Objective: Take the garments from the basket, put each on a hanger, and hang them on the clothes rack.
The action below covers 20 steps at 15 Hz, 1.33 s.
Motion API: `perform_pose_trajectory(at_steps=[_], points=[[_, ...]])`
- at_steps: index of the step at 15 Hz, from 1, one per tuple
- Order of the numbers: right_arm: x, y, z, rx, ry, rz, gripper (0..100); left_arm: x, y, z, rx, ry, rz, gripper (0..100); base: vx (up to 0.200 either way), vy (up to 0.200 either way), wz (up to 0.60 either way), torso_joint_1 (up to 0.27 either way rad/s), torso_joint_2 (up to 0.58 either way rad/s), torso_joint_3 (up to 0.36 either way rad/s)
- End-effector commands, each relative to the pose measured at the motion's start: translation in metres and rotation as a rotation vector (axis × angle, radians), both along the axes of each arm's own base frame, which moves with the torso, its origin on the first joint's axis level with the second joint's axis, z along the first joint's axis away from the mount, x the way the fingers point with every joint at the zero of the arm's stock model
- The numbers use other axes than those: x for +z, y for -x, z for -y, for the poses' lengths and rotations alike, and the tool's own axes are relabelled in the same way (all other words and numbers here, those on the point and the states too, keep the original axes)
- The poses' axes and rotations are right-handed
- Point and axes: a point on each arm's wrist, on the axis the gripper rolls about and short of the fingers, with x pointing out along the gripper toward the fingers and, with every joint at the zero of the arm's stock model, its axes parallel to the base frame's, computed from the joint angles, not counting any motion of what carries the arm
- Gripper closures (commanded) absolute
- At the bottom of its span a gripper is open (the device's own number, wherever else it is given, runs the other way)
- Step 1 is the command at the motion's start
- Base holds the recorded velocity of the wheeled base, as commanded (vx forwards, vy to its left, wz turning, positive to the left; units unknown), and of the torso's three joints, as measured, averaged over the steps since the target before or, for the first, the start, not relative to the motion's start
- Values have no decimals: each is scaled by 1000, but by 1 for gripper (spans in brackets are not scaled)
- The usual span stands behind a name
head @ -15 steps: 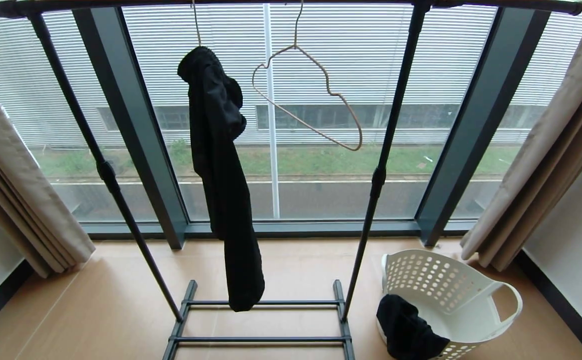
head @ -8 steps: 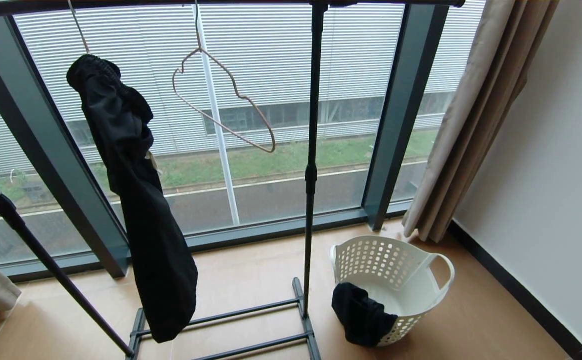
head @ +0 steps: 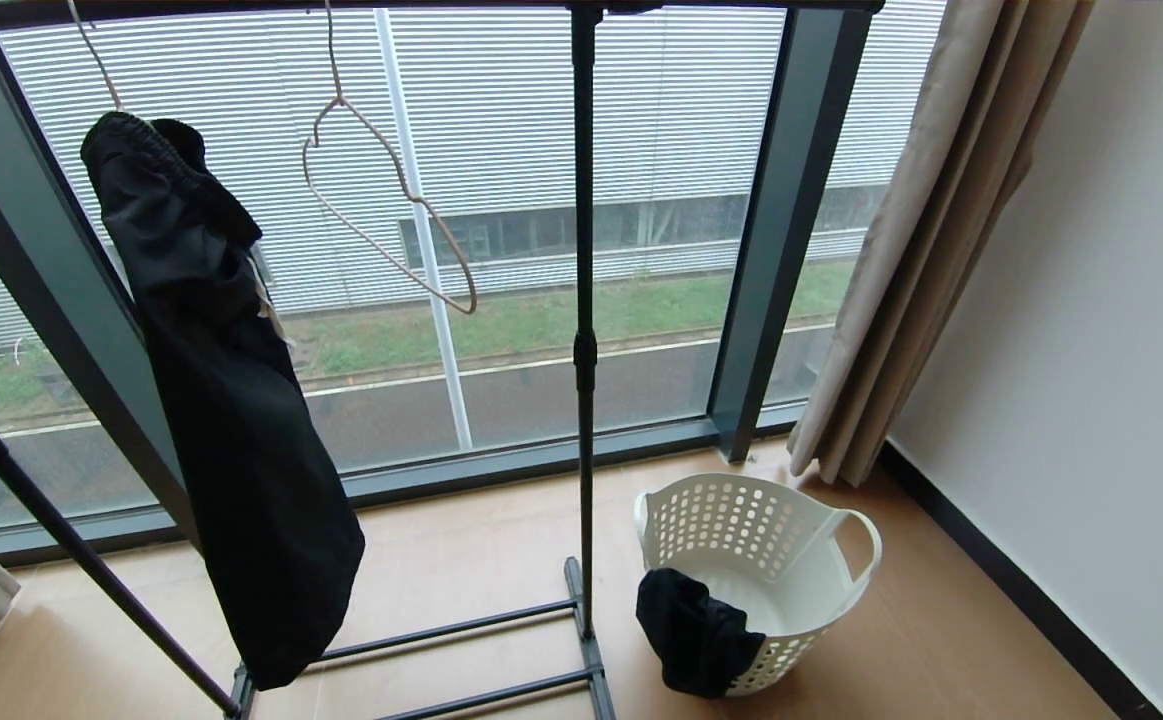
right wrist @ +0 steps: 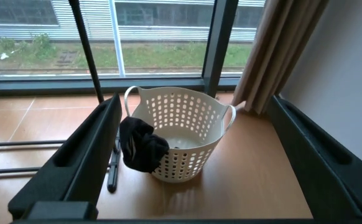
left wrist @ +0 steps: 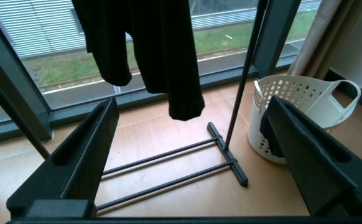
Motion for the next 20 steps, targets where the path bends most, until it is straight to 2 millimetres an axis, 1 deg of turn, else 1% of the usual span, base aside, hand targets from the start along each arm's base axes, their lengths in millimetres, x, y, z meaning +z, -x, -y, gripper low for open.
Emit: perform_pose_trajectory(at_steps=[1, 5, 7, 20], points=[[0, 0, 0, 1, 0, 0, 0, 0, 0, 0, 1, -1, 0, 0, 0, 0, 0, 0, 0, 0], [0, 0, 0, 1, 0, -2, 0, 0, 0, 0, -2, -2, 1, 0, 0, 0, 0, 0, 0, 0], [0, 0, 0, 1, 0, -2, 0, 0, 0, 0, -2, -4, 1, 0, 0, 0, 0, 7, 0, -119], [0, 0, 0, 1, 0, -2, 0, 0, 0, 0, -2, -4, -1, 0, 0, 0, 0, 5, 3, -195]])
